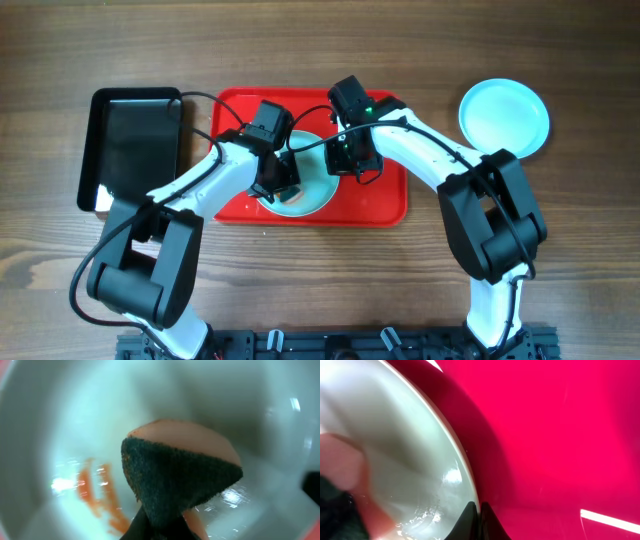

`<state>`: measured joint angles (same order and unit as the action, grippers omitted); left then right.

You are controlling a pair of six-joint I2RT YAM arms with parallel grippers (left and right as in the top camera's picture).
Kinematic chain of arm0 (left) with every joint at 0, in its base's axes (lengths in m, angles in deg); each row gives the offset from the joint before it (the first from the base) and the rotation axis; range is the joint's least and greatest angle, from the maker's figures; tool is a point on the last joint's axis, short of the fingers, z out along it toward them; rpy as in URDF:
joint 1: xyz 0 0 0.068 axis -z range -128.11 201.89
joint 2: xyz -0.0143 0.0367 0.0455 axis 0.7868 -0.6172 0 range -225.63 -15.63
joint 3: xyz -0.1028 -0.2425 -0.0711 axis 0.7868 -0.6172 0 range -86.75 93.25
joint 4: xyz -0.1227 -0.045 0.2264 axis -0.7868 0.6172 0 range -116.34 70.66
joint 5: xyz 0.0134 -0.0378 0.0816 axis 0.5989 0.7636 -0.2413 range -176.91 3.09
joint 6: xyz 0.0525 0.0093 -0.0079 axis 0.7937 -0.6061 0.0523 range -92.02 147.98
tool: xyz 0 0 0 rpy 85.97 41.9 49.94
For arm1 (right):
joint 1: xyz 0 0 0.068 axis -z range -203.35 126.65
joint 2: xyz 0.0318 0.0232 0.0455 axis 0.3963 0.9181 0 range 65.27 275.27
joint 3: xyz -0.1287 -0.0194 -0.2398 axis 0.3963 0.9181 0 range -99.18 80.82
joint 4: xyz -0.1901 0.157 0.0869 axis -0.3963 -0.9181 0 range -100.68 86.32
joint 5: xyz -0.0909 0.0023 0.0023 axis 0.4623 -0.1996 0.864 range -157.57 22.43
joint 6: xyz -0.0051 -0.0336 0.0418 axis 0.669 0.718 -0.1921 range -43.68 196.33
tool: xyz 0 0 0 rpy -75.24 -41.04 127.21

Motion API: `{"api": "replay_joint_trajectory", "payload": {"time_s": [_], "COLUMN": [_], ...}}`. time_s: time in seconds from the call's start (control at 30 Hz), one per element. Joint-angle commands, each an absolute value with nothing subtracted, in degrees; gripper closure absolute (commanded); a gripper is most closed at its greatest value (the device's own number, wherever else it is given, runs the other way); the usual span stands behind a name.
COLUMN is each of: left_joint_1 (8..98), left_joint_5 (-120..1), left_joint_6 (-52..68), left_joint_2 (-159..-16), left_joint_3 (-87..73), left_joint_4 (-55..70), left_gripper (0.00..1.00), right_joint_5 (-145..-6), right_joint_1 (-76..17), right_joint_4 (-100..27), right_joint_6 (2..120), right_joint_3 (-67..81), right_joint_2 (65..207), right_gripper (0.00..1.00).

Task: Clean dirty plates on tray and stack at the side
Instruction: 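Scrub the last plate with the sponge in the left gripper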

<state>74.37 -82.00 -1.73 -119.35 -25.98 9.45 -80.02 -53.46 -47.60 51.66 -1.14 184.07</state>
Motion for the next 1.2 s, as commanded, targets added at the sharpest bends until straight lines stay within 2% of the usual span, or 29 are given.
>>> {"api": "replay_joint_trajectory", "payload": {"time_s": [0.0,0.1,0.2,0.3,0.4,0.53,0.83,0.93,1.03,1.1,1.17], "left_joint_1": [73.69,71.75,70.37,70.46,70.46,71.07,78.0,77.25,74.02,70.76,67.05], "left_joint_5": [-103.07,-114.07,-113.94,-106.42,-92.21,-76.98,-73.89,-80.41,-98.74,-104.01,-104.38], "left_joint_6": [-2.28,-0.77,-0.79,-1.06,-0.99,-1.01,-1.43,-0.73,-0.75,-0.71,2.33], "left_joint_2": [-120.42,-120.42,-120.18,-117.8,-112.77,-113.71,-124.6,-125.95,-125.93,-125.93,-125.93], "left_joint_3": [-26.09,-26.09,-24.49,-20.21,-18.04,-19.31,-22.04,-22.04,-22.04,-22.04,-22.02], "left_joint_4": [14.43,15.11,14.67,14.85,12.44,12.05,9.42,11.15,17.16,18.95,18.28], "left_gripper": [0.96,0.96,0.96,0.96,0.96,0.96,0.96,0.96,0.96,0.96,0.96], "right_joint_5": [-74.84,-74.86,-74.86,-74.84,-74.84,-74.86,-74.86,-74.73,-73.18,-73.11,-73.07], "right_joint_1": [-53.61,-53.61,-53.61,-53.61,-53.61,-53.61,-53.61,-53.61,-53.61,-53.61,-53.61], "right_joint_4": [-48.76,-48.78,-48.76,-48.98,-48.93,-48.69,-48.87,-49.57,-50.22,-50.31,-50.66], "right_joint_6": [50.68,50.65,50.63,50.41,50.17,49.21,49.19,49.39,49.39,49.39,49.45], "right_joint_3": [-1.07,-1.07,-1.07,-1.07,-1.07,-1.07,-1.07,-1.07,-1.07,-1.07,-1.07], "right_joint_2": [183.88,183.88,183.88,183.88,183.88,183.88,183.88,183.88,183.88,183.88,183.88], "right_gripper": [0.96,0.96,0.96,0.96,0.96,0.96,0.96,0.96,0.96,0.96,0.96]}}
